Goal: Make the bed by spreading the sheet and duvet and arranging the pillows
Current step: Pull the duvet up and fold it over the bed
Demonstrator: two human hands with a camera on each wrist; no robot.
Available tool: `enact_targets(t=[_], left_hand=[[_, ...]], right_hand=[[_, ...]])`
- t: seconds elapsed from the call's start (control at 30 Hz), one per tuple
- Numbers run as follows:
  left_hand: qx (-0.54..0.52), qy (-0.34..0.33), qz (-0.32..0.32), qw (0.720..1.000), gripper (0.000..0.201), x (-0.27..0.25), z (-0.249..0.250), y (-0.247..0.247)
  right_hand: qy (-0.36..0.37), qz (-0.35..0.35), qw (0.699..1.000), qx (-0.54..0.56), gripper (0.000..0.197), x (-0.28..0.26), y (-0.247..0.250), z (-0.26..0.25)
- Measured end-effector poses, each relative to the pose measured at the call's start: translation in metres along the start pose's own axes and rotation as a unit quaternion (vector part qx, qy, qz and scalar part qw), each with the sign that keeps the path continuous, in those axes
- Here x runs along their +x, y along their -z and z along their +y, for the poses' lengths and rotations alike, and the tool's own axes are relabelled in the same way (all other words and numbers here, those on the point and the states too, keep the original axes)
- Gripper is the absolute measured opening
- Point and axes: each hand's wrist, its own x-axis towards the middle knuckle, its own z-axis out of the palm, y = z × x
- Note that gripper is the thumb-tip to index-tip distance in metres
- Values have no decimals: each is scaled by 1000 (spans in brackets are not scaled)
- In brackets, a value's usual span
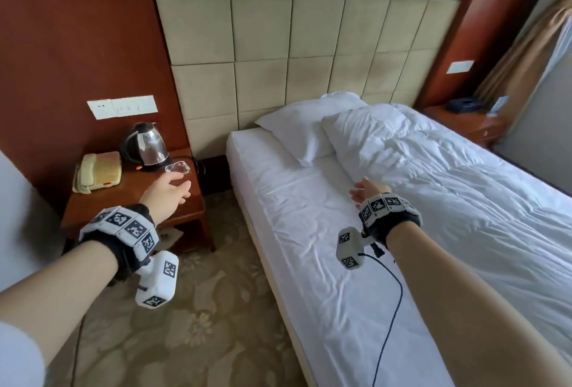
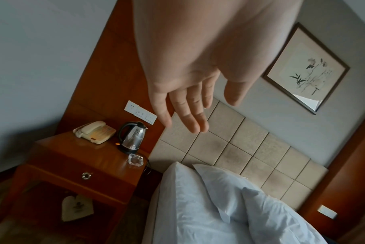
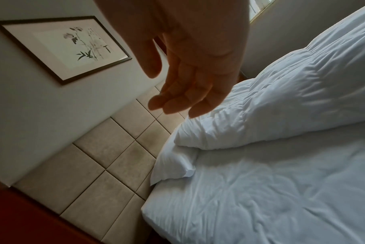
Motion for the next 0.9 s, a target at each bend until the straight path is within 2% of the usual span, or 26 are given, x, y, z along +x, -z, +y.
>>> enact_targets(t=[0.13,0.27,0.37,0.53,0.67,0.77,0.9], left_hand=[[-9,-2,4,1000,39,106,27,-5],[-31,10,-1,999,55,209,43,-44],[-21,7,-57,998,63,287,58,-97],[-17,-3,-161,987,65,413,86,-189],[13,-18,-213,977,69,515,112,-256],[46,-8,-257,965,70,560,133,-317],[52,-6,-311,949,64,585,157,-406]], right_hand=[[-16,-14,1000,5,33,43,-42,-33],[-2,6,1000,22,32,99,-53,-68],[-26,61,997,50,32,153,-45,-79],[-63,149,981,107,31,236,-28,-95],[-80,216,961,153,27,289,-30,-109],[-128,245,947,164,36,324,-28,-99],[-166,299,917,204,42,375,-10,-63]])
